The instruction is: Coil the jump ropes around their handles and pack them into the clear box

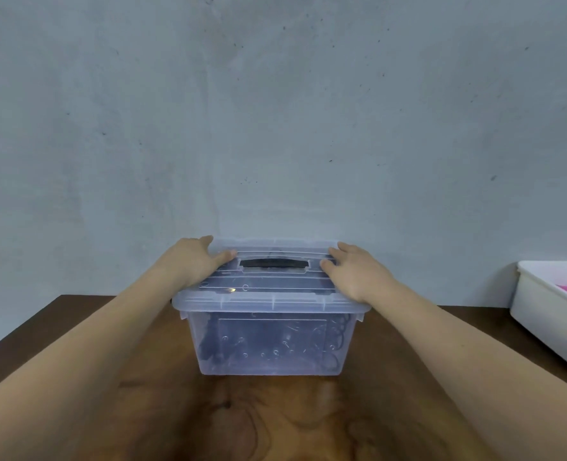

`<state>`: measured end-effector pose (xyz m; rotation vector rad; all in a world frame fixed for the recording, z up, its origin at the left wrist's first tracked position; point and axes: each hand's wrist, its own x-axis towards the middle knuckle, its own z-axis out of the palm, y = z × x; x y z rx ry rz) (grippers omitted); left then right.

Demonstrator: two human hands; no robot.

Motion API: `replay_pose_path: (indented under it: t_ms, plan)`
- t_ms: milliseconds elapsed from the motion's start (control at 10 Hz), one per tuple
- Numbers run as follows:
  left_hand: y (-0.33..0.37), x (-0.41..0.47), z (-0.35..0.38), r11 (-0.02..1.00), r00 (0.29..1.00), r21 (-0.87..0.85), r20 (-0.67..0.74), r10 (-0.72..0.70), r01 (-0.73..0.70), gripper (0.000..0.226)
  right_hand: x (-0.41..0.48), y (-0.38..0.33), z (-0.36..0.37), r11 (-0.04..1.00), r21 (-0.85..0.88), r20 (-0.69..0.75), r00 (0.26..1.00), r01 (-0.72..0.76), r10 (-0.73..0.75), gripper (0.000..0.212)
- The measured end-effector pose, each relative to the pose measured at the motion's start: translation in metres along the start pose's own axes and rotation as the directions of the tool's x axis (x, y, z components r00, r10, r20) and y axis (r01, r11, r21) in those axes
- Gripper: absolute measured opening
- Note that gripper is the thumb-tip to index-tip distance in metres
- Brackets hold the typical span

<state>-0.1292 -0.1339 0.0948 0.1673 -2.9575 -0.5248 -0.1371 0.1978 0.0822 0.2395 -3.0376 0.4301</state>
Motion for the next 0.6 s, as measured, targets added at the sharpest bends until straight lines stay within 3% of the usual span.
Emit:
replay_pose_path:
  t_ms: [200, 500, 600]
  plan:
    - [0.011, 0.015, 0.003, 0.999, 0.998, 0.014, -0.037, 0.042, -0.041, 0.079, 0.015, 0.003, -0.003, 1.000, 0.017, -0.007, 1.000, -0.019, 0.019, 0.066]
    - [0.000, 0.032, 0.009, 0.992, 0.996, 0.081, 0.008, 0.092, -0.092, 0.082, 0.027, -0.003, -0.001, 0.986, -0.156, -0.009, 0.998, 0.057, -0.059, 0.067]
    - [0.002, 0.032, 0.004, 0.968, 0.976, 0.120, 0.018, 0.219, -0.219, 0.083, 0.028, -0.011, -0.007, 0.983, -0.162, 0.058, 0.995, 0.086, -0.077, 0.070]
